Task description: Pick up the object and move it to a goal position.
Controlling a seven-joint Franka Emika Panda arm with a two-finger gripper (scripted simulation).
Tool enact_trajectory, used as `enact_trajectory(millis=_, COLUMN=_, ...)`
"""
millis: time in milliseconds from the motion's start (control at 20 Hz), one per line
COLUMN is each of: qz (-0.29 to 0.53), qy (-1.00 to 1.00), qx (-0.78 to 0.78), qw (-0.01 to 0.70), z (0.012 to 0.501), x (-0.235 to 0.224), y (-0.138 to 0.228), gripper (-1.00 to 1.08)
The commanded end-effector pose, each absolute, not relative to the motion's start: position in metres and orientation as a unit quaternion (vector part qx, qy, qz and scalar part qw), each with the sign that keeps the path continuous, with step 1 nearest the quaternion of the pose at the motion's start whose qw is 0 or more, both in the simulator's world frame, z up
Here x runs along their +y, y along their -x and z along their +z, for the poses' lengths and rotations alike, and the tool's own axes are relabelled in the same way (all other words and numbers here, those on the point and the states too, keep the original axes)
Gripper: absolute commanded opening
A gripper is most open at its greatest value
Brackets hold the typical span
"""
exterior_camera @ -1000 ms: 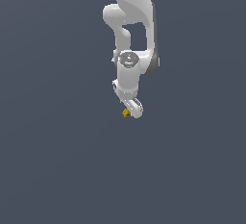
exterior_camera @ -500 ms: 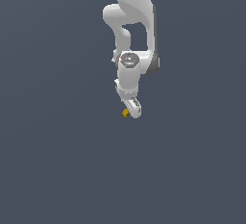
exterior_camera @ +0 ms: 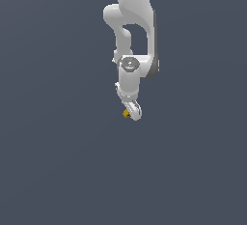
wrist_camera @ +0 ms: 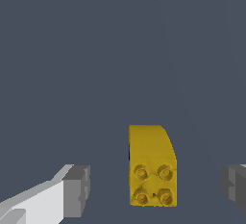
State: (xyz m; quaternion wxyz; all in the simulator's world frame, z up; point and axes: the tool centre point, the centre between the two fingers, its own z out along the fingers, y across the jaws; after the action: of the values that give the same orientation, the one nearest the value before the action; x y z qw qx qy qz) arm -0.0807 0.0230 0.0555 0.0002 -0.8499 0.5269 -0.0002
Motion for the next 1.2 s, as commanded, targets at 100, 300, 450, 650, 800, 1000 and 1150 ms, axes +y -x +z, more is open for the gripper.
enact_trajectory(millis=100, qz=0.000, qy=0.849, qx=0.528, qw=0.000, z=0.035, x=0.023, y=0.082, gripper=1.00)
enact_trajectory(millis=300, qz=0.000, qy=0.849, qx=0.528, qw=0.000, z=0.024, x=0.023, y=0.081, gripper=1.00)
enact_trajectory(millis=450, qz=0.000, qy=0.849, qx=0.528, qw=0.000, z=0.022, x=0.023, y=0.081, gripper=1.00)
enact_trajectory(millis=650, qz=0.000, qy=0.849, qx=0.528, qw=0.000, z=0.022, x=0.023, y=0.081, gripper=-1.00)
enact_trajectory(millis=800, qz=0.000, qy=0.849, qx=0.528, qw=0.000, z=0.022, x=0.023, y=0.081, gripper=-1.00)
enact_trajectory(millis=1000, qz=0.000, qy=0.849, qx=0.528, qw=0.000, z=0.022, x=0.023, y=0.081, gripper=-1.00)
enact_trajectory(millis=1150, qz=0.000, qy=0.849, qx=0.528, qw=0.000, z=0.024, x=0.022, y=0.080, gripper=-1.00)
